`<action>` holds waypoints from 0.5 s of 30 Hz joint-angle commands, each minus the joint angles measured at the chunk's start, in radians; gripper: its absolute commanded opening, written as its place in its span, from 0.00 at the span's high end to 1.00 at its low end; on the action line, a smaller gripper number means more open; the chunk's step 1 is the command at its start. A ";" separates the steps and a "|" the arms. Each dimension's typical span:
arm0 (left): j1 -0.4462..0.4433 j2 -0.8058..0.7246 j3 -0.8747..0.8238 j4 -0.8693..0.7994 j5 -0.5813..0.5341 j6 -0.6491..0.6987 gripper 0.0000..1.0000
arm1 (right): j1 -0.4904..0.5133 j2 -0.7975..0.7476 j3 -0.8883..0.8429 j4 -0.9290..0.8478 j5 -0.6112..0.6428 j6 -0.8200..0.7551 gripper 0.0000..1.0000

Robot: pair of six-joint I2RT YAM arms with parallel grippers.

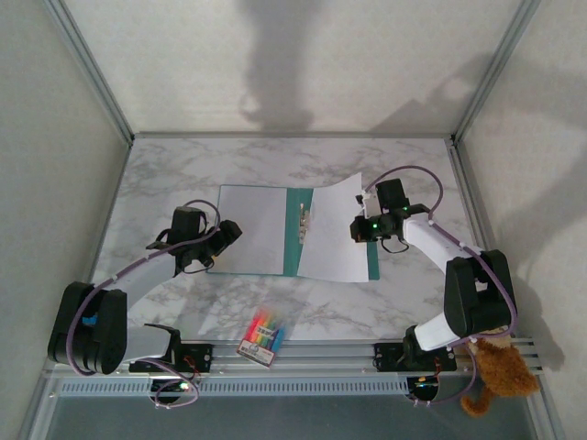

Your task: Put the files into the folder

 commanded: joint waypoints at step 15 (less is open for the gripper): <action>0.014 0.118 0.113 -0.030 0.039 0.086 0.12 | -0.022 0.115 0.154 -0.099 -0.055 -0.131 1.00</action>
